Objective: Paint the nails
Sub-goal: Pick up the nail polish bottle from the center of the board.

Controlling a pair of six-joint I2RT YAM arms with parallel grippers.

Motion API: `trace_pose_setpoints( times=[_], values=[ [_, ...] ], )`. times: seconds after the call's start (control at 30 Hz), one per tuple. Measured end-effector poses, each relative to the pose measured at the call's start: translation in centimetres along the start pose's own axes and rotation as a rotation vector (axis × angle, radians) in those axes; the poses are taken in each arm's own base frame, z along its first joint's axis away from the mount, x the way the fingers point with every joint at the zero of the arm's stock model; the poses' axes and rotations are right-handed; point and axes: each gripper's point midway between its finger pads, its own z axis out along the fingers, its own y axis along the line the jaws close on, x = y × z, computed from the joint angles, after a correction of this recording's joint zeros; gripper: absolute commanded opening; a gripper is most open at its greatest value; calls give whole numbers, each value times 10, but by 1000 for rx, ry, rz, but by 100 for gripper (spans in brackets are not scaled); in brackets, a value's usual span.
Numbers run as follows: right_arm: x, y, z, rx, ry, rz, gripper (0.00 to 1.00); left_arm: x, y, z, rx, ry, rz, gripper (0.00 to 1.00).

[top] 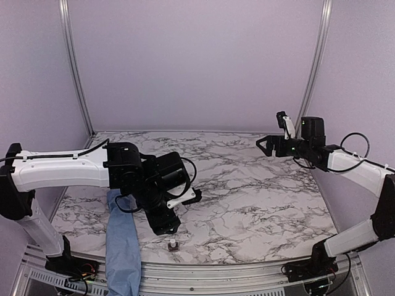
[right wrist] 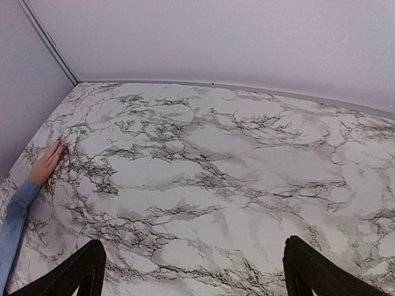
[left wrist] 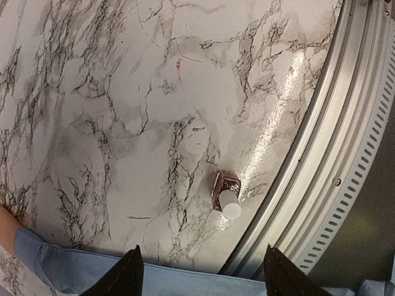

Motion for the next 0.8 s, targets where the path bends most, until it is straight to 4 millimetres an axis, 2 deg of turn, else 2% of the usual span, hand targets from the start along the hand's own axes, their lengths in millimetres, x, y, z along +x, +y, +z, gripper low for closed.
trace_pose_setpoints(
  times=[0.2,0.57,0.8],
  values=[
    [3,3,1,-19,3,1,99,7,-5,15,-1,34,40,55],
    [30,-1,4,-19,53,22,98,24,-18,40,17,94,128,47],
    [29,2,1,-28,46,25,99,23,-20,55,18,111,157,42]
  ],
)
